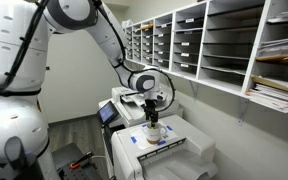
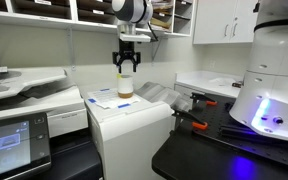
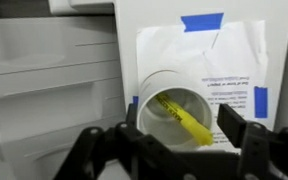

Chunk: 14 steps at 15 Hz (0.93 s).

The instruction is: Move the cup forward

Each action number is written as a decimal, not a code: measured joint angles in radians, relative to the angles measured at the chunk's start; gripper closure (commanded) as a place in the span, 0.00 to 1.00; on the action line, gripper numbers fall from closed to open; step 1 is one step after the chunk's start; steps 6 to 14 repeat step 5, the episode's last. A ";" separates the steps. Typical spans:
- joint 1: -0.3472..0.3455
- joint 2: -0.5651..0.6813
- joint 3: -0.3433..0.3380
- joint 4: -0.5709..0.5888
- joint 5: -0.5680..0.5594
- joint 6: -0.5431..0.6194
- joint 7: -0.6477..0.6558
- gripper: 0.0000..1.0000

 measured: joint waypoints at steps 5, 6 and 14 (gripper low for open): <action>0.026 -0.130 -0.001 -0.136 -0.151 0.087 0.049 0.00; 0.026 -0.130 -0.001 -0.136 -0.151 0.087 0.049 0.00; 0.026 -0.130 -0.001 -0.136 -0.151 0.087 0.049 0.00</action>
